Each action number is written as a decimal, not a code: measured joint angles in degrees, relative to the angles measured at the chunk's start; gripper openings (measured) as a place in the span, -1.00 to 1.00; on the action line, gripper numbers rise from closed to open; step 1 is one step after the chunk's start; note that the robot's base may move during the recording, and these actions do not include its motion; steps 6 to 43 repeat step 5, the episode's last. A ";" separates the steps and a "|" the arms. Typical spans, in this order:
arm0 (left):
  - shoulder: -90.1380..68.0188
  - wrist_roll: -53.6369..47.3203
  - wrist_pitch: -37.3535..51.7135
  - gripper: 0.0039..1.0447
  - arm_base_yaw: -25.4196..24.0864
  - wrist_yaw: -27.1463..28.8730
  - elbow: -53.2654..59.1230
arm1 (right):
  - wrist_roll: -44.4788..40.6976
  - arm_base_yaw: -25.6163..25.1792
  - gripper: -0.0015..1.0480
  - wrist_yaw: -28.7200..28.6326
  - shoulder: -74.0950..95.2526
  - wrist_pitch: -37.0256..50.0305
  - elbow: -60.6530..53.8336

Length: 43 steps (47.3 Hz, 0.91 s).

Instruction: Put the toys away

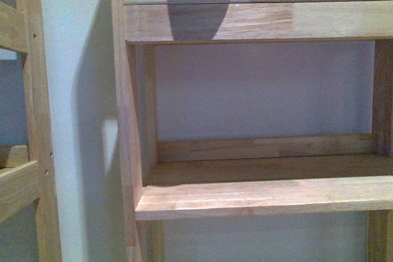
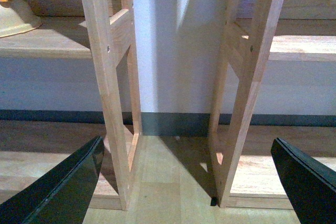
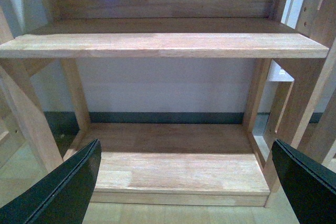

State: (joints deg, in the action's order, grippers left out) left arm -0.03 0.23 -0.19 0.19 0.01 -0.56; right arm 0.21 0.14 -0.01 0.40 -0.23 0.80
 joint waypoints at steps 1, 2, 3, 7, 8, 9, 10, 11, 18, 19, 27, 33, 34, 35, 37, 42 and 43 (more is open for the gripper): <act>0.00 0.00 0.00 0.89 0.00 0.00 0.00 | 0.00 0.00 0.87 0.00 0.00 0.00 0.00; 0.00 0.00 0.00 0.89 0.00 0.00 0.00 | 0.00 0.00 0.87 0.00 0.00 0.00 0.00; 0.00 0.00 0.00 0.89 0.00 0.00 0.00 | 0.00 0.00 0.87 0.00 0.00 0.00 0.00; 0.00 0.00 0.00 0.89 0.00 0.00 0.00 | 0.00 0.00 0.87 0.00 0.00 0.00 0.00; 0.00 0.00 0.00 0.89 0.00 0.00 0.00 | 0.00 0.00 0.87 0.00 0.00 0.00 0.00; 0.00 0.00 0.00 0.89 0.00 0.00 0.00 | 0.00 0.00 0.87 0.00 0.00 0.00 0.00; 0.00 0.00 0.00 0.89 0.00 0.00 0.00 | 0.00 0.00 0.87 0.00 0.00 0.00 0.00; 0.00 0.00 0.00 0.89 0.00 0.00 0.00 | 0.00 0.00 0.87 0.00 0.00 0.00 0.00; 0.00 0.00 0.00 0.89 0.00 0.00 0.00 | 0.00 0.00 0.87 0.00 0.00 0.00 0.00; 0.00 0.00 0.00 0.89 0.00 0.00 0.00 | 0.00 0.00 0.87 0.00 0.00 0.00 0.00; 0.00 0.00 0.00 0.89 0.00 0.00 0.00 | 0.00 0.00 0.87 0.00 0.00 0.00 0.00; 0.00 0.00 0.00 0.89 0.00 0.00 0.00 | 0.00 0.00 0.87 0.00 0.00 0.00 0.00; 0.00 0.00 0.00 0.89 0.00 0.00 0.00 | 0.00 0.00 0.87 0.00 0.00 0.00 0.00; 0.00 0.00 0.00 0.89 0.00 0.00 0.00 | 0.00 0.00 0.87 0.00 0.00 0.00 0.00; 0.00 0.00 0.00 0.89 0.00 0.00 0.00 | 0.00 0.00 0.87 0.00 0.00 0.00 0.00; 0.00 0.00 0.00 0.89 0.00 0.00 0.00 | 0.00 0.00 0.87 0.00 0.00 0.00 0.00; 0.00 0.00 0.00 0.89 0.00 0.00 0.00 | 0.00 0.00 0.87 0.00 0.00 0.00 0.00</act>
